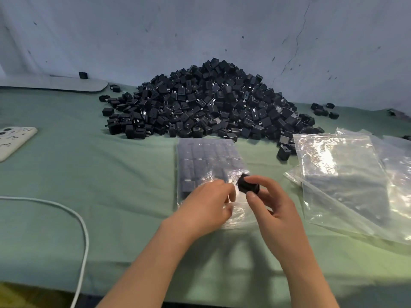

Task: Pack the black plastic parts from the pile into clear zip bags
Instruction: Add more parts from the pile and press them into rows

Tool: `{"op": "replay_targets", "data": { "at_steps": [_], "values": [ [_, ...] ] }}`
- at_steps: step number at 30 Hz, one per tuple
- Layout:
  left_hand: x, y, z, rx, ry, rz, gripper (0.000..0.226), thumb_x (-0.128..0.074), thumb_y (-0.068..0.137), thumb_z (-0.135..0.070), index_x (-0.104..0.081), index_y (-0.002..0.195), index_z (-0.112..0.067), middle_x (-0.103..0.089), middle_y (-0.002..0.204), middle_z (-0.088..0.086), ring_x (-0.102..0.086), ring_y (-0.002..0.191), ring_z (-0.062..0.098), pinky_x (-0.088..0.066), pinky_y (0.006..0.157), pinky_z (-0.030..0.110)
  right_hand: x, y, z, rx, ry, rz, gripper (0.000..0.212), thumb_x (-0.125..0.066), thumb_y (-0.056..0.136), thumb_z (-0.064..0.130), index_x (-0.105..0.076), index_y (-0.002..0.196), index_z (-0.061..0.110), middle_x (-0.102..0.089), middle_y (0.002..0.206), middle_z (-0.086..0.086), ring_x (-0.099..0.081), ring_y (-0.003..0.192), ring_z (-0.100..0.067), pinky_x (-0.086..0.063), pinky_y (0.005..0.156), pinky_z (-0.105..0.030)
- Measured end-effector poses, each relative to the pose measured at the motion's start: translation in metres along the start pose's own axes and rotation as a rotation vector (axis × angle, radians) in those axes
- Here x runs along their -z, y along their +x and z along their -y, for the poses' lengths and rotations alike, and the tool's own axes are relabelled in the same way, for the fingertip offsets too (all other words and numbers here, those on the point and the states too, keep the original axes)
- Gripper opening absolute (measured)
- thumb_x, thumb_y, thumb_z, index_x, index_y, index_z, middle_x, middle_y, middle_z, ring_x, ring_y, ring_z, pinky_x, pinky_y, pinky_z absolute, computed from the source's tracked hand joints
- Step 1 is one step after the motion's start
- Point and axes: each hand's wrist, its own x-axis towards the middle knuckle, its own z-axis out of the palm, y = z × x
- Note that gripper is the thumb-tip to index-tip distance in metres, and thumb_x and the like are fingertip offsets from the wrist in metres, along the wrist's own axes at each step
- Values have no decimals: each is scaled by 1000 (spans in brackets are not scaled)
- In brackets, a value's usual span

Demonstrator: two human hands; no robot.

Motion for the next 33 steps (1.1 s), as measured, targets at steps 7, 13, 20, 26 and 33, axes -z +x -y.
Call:
{"op": "replay_targets", "data": {
  "at_steps": [7, 13, 20, 26, 33],
  "values": [
    [16, 7, -2, 53, -173, -74, 7, -56, 88, -23, -55, 82, -27, -57, 87, -10, -53, 79, 9, -46, 75, 27, 8, -19, 5, -29, -403, 178, 21, -61, 87, 24, -63, 92, 44, -67, 92, 21, -60, 92, 1, -46, 85, -21],
    [22, 7, -4, 9, -171, -72, 7, -58, 88, -24, -55, 81, -25, -57, 85, -7, -53, 78, 11, -47, 77, 32, -32, -10, -16, 20, -671, 145, 38, -49, 94, 22, -53, 131, 28, -42, 131, -3, -38, 127, -20, -32, 103, -27],
    [22, 6, 3, 10, -218, 17, 15, -58, 87, -43, -60, 91, -29, -55, 97, -11, -53, 90, 4, -44, 82, 24, -49, 6, -41, -100, -874, 131, 42, -39, 98, 33, -49, 134, 14, -59, 129, -10, -36, 135, -28, -28, 103, -30],
    [8, 11, 6, 120, -72, 248, 42, -25, 100, -46, -54, 97, -15, -50, 107, -1, -43, 117, 20, -32, 106, 39, -48, 6, -41, -112, -842, 121, 34, -51, 93, 29, -57, 119, 8, -65, 117, -12, -52, 117, -32, -35, 93, -34],
    [4, 11, 8, 155, -10, 287, 56, -20, 99, -49, -52, 126, -12, -42, 142, 3, -25, 139, 17, -20, 113, 35, -45, 6, -43, -57, -751, 90, 28, -53, 90, 18, -65, 112, 5, -68, 111, -11, -51, 118, -29, -37, 96, -35]
  ]
}}
